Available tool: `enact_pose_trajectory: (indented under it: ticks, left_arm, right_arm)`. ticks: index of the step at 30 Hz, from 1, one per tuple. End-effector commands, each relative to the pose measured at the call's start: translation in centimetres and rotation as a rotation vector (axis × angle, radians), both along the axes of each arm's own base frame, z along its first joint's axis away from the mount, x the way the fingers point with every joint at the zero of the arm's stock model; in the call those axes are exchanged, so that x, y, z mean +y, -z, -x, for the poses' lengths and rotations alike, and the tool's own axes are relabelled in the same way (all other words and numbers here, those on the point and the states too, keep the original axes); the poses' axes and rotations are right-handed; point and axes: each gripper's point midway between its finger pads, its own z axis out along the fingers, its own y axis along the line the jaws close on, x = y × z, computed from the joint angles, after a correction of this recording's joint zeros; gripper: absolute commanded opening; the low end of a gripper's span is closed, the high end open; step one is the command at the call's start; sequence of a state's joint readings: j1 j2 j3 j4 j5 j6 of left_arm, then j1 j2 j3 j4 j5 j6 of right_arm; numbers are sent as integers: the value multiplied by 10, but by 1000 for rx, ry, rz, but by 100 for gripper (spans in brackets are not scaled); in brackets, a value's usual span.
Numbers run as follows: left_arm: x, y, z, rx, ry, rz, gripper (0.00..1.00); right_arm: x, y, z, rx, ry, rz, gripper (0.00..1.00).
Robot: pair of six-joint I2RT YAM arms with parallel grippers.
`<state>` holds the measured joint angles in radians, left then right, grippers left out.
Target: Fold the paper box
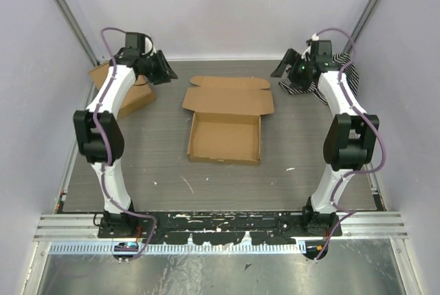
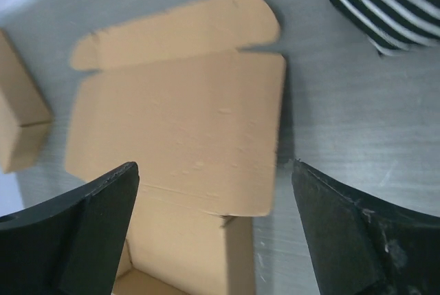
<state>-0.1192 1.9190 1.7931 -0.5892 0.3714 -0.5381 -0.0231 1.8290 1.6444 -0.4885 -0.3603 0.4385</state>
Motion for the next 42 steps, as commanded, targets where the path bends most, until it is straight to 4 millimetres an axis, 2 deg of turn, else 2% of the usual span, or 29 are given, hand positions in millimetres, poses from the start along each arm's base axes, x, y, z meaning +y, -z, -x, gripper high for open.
enact_pose_trajectory:
  ticks: [1, 3, 6, 10, 13, 21, 26, 31, 36, 42]
  left_arm:
    - [2, 29, 15, 172, 76, -111, 47]
    - [0, 46, 8, 216, 81, -123, 54]
    - [-13, 64, 6, 258, 122, -154, 56]
    - [-26, 87, 10, 302, 157, -176, 58]
    - [-30, 108, 14, 351, 166, -177, 58]
    - [-29, 138, 16, 405, 171, -186, 58]
    - [-32, 155, 15, 439, 179, -176, 58]
    - [-39, 162, 11, 444, 178, -138, 57]
    - [-43, 154, 3, 414, 171, -116, 56]
    - [-46, 139, -1, 375, 166, -102, 55]
  right_arm:
    - [-2, 25, 12, 115, -45, 29, 99]
    - [2, 44, 12, 169, -73, 15, 99]
    - [10, 68, 14, 225, -123, -15, 95]
    - [15, 88, 17, 268, -154, -35, 92]
    - [16, 102, 19, 297, -163, -40, 90]
    - [23, 116, 15, 302, -189, -62, 85]
    - [29, 117, 11, 293, -207, -73, 79]
    - [33, 117, 9, 291, -219, -73, 69]
    - [35, 112, 9, 287, -223, -56, 55]
    - [34, 102, 10, 269, -218, -12, 43]
